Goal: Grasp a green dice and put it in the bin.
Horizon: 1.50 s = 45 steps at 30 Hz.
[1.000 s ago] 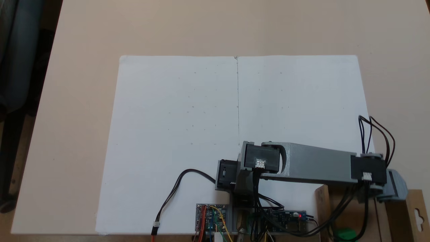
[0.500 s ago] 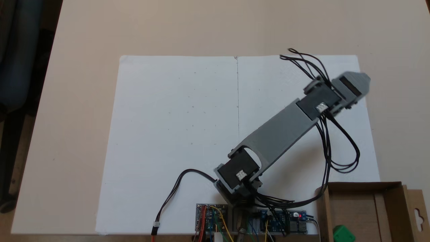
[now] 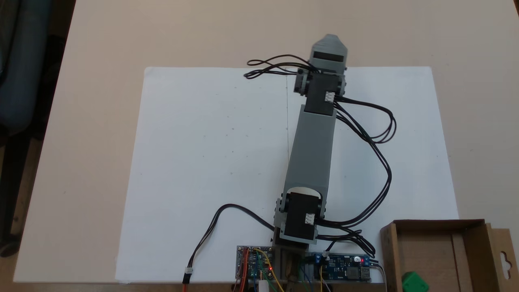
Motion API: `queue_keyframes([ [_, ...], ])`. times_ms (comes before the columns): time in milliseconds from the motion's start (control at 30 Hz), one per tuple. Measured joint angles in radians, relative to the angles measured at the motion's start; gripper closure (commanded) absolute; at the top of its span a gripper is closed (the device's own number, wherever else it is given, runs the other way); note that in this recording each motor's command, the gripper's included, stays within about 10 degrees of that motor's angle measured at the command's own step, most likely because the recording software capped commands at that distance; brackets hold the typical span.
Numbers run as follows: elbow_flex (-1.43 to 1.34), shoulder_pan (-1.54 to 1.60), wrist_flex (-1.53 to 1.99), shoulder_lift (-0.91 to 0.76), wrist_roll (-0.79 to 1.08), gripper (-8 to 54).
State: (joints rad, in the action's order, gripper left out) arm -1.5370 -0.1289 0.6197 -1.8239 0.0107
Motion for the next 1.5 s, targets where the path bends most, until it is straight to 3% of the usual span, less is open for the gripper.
queue_keyframes([
  [400, -0.141, 0.232, -0.374, -0.087, -0.002, 2.4],
  [633, -0.302, 0.216, -0.600, -0.245, -0.002, 1.8],
  [833, -0.411, 0.052, -0.769, -0.259, -0.002, 1.8],
  [1167, -0.630, 0.026, -1.063, -0.419, -0.002, 2.0],
  [1500, -0.864, 0.043, -1.364, -0.433, -0.002, 2.1],
])
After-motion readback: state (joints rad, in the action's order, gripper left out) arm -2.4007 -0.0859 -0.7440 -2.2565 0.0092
